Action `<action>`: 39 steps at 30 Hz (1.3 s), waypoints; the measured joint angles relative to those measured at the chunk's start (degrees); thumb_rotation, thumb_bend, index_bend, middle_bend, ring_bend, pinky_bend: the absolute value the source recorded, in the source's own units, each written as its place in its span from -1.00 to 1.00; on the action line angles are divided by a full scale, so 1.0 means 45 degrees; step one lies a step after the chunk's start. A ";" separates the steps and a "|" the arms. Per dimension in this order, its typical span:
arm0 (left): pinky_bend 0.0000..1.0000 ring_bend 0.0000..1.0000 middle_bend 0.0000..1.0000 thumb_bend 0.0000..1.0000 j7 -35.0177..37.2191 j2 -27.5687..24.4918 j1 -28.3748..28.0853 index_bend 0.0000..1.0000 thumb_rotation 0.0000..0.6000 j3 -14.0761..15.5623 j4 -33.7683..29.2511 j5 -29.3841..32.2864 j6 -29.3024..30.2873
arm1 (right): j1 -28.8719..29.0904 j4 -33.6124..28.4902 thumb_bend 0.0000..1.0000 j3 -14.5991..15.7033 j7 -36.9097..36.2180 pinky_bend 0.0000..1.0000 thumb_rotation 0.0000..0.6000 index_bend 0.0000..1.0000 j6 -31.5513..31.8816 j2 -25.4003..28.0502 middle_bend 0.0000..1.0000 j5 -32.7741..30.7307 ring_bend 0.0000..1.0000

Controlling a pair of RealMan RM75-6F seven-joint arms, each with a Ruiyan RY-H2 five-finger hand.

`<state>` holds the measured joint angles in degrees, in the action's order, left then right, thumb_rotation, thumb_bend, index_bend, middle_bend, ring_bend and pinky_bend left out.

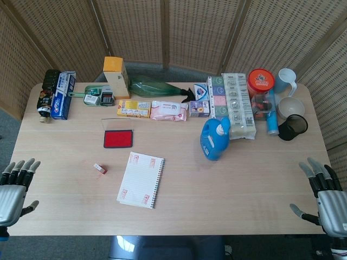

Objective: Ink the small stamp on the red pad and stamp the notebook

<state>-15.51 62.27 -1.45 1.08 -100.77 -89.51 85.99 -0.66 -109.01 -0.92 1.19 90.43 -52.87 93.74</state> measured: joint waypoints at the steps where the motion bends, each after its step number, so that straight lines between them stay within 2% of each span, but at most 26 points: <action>1: -1.00 -1.00 -1.00 -0.81 -0.0018 0.0013 -0.0008 -1.00 1.00 0.0003 0.0009 0.0018 -0.0032 | 0.0003 0.0004 -0.98 0.0000 0.0018 -1.00 1.00 -0.91 -0.0011 -0.0002 -1.00 -0.0009 -1.00; 13: -1.00 -1.00 -1.00 -0.81 0.0156 0.0087 -0.0149 -1.00 1.00 -0.0115 0.0155 0.0177 -0.0157 | -0.0065 -0.0063 -0.98 0.0043 -0.0108 -1.00 1.00 -0.91 0.0113 0.0077 -1.00 0.0100 -1.00; 14: -1.00 -0.99 -0.97 -0.81 0.0208 0.0104 -0.0194 -1.00 1.00 -0.0166 0.0176 0.0161 -0.0154 | -0.0066 -0.0050 -0.98 0.0042 -0.0155 -1.00 1.00 -0.91 0.0113 0.0088 -1.00 0.0092 -1.00; 16: -0.99 -0.84 -0.74 -0.81 0.0356 0.0223 -0.0321 -1.00 1.00 -0.0306 0.0340 0.0104 -0.0145 | -0.0051 -0.0011 -0.98 0.0043 -0.0226 -1.00 1.00 -0.91 0.0059 0.0107 -1.00 0.0057 -1.00; 17: -0.88 -0.64 -0.48 -0.80 0.0419 0.0293 -0.0376 -1.00 1.00 -0.0358 0.0450 0.0079 -0.0150 | -0.0041 0.0002 -0.98 0.0044 -0.0246 -1.00 1.00 -0.91 0.0033 0.0115 -1.00 0.0047 -1.00; 18: -0.66 -0.35 -0.17 -0.80 0.0510 0.0417 -0.0478 -1.00 1.00 -0.0434 0.0637 0.0046 -0.0180 | -0.0024 0.0005 -0.98 0.0044 -0.0254 -1.00 1.00 -0.91 -0.0002 0.0117 -1.00 0.0032 -1.00; 19: -0.47 -0.14 0.05 -0.79 0.0577 0.0521 -0.0568 -1.00 1.00 -0.0488 0.0802 0.0019 -0.0219 | -0.0012 -0.0001 -0.98 0.0043 -0.0259 -1.00 1.00 -0.91 -0.0020 0.0118 -1.00 0.0023 -1.00; 21: 0.18 0.47 0.64 -0.78 0.0712 0.0724 -0.0748 -0.99 1.00 -0.0584 0.1140 -0.0037 -0.0314 | -0.0005 -0.0016 -0.98 0.0042 -0.0257 -1.00 1.00 -0.91 -0.0032 0.0117 -1.00 0.0026 -1.00; 23: 0.65 0.85 0.93 -0.76 0.0849 0.0929 -0.0939 -0.92 1.00 -0.0670 0.1496 -0.0118 -0.0429 | 0.0001 -0.0025 -0.98 0.0044 -0.0231 -1.00 1.00 -0.91 -0.0039 0.0111 -1.00 0.0037 -1.00; 24: 0.86 0.97 1.00 -0.76 0.0914 0.1027 -0.1026 -0.84 1.00 -0.0706 0.1659 -0.0153 -0.0483 | 0.0004 -0.0028 -0.98 0.0047 -0.0204 -1.00 1.00 -0.91 -0.0047 0.0096 -1.00 0.0043 -1.00; 26: 0.99 1.00 1.00 -0.75 0.1117 0.1286 -0.1309 -0.67 1.00 -0.0788 0.2107 -0.0274 -0.0683 | 0.0013 -0.0035 -0.98 0.0049 -0.0139 -1.00 1.00 -0.91 -0.0083 0.0069 -1.00 0.0027 -1.00; 30: 1.00 1.00 1.00 -0.74 0.1382 0.1682 -0.1939 -0.44 1.00 -0.0923 0.2888 -0.0529 -0.1163 | 0.0051 -0.0054 -0.98 0.0037 0.0004 -1.00 1.00 -0.91 -0.0185 0.0012 -1.00 -0.0068 -1.00; 39: 1.00 1.00 1.00 -0.66 0.0770 0.2191 -0.3260 -0.34 1.00 -0.1157 0.3521 -0.0479 -0.2795 | 0.0084 -0.0078 -0.98 0.0016 0.0116 -1.00 1.00 -0.91 -0.0269 -0.0025 -1.00 -0.0189 -1.00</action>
<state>-12.05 72.13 -16.12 -4.13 -84.92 -91.67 73.41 -0.28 -109.36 -0.85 1.72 89.22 -52.98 92.89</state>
